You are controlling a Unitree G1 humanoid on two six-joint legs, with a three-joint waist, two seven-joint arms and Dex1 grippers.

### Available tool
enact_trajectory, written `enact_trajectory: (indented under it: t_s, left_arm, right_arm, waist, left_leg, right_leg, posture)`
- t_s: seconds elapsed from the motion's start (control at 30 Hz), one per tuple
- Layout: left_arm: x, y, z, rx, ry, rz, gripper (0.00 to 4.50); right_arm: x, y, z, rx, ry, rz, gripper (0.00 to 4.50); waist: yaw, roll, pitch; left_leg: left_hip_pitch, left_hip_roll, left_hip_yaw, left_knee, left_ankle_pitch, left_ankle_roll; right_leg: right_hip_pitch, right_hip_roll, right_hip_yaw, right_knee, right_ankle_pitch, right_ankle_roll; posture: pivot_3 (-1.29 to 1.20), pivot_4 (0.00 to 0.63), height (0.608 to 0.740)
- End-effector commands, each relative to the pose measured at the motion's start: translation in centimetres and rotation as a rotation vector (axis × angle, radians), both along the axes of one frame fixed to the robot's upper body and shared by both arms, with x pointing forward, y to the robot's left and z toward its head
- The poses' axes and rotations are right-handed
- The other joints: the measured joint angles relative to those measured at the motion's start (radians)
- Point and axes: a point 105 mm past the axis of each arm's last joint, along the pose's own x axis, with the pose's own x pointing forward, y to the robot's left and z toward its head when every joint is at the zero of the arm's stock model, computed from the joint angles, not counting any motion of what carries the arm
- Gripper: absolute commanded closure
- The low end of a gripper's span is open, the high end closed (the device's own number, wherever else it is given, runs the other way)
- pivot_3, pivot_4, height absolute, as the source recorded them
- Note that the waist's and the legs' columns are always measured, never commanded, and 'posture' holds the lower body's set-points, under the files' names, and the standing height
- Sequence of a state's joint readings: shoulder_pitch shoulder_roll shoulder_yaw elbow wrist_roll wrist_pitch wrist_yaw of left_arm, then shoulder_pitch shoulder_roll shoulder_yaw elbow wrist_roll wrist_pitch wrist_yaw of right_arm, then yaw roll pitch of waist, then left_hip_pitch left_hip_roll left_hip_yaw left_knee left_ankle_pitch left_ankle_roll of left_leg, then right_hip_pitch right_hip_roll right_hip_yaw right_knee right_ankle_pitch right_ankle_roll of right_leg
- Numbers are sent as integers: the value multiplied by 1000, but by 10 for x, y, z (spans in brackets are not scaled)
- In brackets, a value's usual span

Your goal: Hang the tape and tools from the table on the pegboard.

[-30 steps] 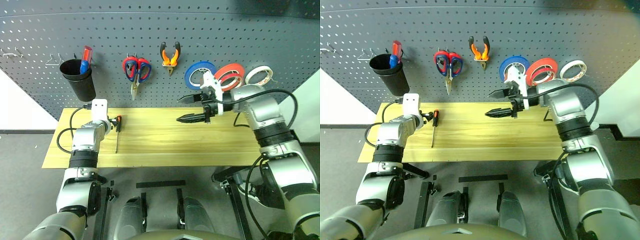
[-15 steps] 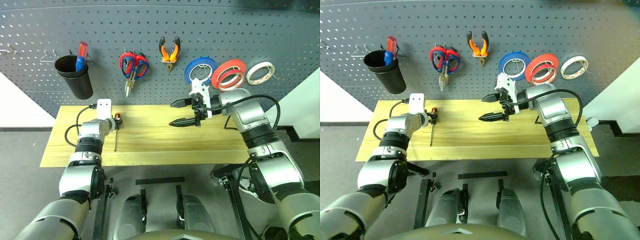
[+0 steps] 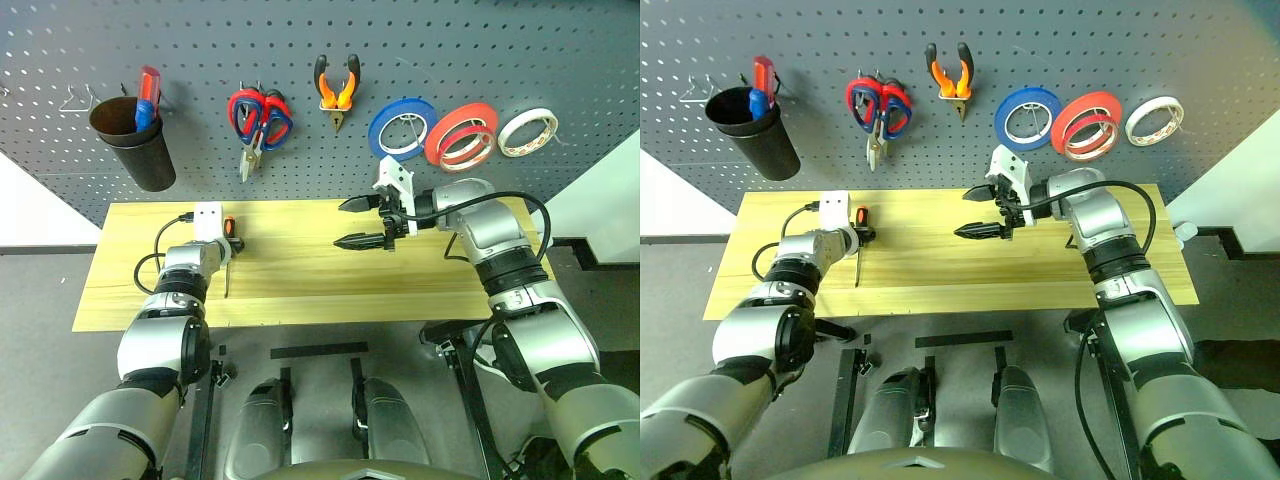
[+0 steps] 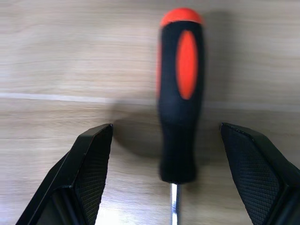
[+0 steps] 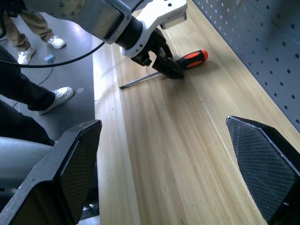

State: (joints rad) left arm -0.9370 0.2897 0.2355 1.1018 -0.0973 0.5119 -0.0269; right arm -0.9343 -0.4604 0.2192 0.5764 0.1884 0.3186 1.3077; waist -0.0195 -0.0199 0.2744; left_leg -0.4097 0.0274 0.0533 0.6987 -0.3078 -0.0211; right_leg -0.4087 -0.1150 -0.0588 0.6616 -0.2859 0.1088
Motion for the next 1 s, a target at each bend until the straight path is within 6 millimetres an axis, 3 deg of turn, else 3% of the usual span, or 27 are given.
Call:
enact_trajectory:
  t_s: [0.03,0.27,0.3,0.6,0.73,0.8,1.0]
  left_arm:
    - [-2,4,-4,-19,9,29,1556]
    - [-3,2,-6,-48,14,44,3827]
    - [-3,3,-6,-49,14,45,3975]
    - [0,9,10,-37,-23,16,3973]
    - [-5,8,32,13,-134,-77,3973]
    - [-14,6,41,27,-188,-114,3973]
    - [-67,-15,63,100,-390,-339,3973]
  right_arm:
    - [-2,-6,17,16,-50,7,0]
    - [-6,-17,15,1,-27,0,0]
    - [-7,-18,15,0,-24,0,0]
    - [-14,-24,24,4,-9,34,0]
    - [-19,-24,37,58,-12,55,0]
    - [-21,-24,42,77,-14,59,0]
    - [-30,-27,52,138,-24,92,0]
  waist:
    - [0,1,1]
    - [1,2,3]
    - [1,2,3]
    - [1,3,17]
    - [-1,2,22]
    - [0,2,22]
    - [6,2,22]
  left_leg:
    - [0,0,0,0,0,0]
    - [0,0,0,0,0,0]
    - [0,0,0,0,0,0]
    - [0,0,0,0,0,0]
    - [-1,0,0,-1,0,0]
    - [-2,1,0,-1,0,0]
    - [-3,3,-1,-1,0,0]
  right_leg:
    - [0,0,0,0,0,0]
    - [0,0,0,0,0,0]
    - [0,0,0,0,0,0]
    - [0,-1,0,0,0,0]
    - [-2,-1,0,0,0,0]
    - [-3,-1,-1,0,0,0]
    - [-2,-2,-3,-3,0,0]
  posture:
    - [-35,316,732]
    - [-34,328,732]
    - [-34,328,732]
    - [-18,327,732]
    - [-5,305,732]
    - [2,294,732]
    - [20,245,732]
